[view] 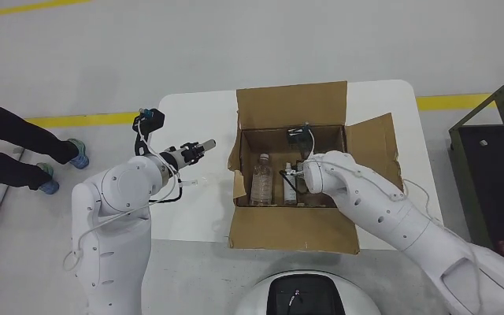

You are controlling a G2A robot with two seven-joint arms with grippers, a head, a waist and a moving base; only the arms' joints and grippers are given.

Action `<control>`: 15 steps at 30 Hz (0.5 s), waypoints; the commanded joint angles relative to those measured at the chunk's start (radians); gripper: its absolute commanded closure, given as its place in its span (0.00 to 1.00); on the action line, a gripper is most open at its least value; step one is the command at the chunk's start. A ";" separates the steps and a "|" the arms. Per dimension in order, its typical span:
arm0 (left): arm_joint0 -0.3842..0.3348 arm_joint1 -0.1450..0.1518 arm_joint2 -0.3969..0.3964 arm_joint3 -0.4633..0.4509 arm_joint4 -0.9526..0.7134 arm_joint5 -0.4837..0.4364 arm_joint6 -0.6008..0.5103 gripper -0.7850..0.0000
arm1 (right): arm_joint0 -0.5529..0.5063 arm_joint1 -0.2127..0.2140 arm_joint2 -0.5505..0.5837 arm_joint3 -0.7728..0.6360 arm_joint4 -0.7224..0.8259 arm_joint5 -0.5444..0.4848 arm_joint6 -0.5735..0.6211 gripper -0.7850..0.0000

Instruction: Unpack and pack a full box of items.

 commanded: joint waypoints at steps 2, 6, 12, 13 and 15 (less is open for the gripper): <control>0.000 0.000 0.000 0.000 0.000 0.000 0.000 0.00 | -0.035 0.022 0.065 -0.119 -0.026 -0.029 -0.014 0.78; 0.000 0.000 0.000 0.000 0.000 0.000 0.000 0.00 | -0.117 0.059 0.201 -0.316 -0.046 -0.072 -0.034 1.00; 0.000 0.000 0.000 0.000 0.000 0.000 0.000 0.00 | -0.276 0.104 0.448 -0.596 -0.038 -0.135 -0.118 1.00; 0.000 0.000 0.000 0.000 0.000 0.000 0.000 0.00 | -0.308 0.109 0.495 -0.642 -0.026 -0.146 -0.140 1.00; 0.000 0.000 0.000 0.000 0.000 0.000 0.000 0.00 | -0.380 0.120 0.597 -0.721 -0.001 -0.165 -0.188 1.00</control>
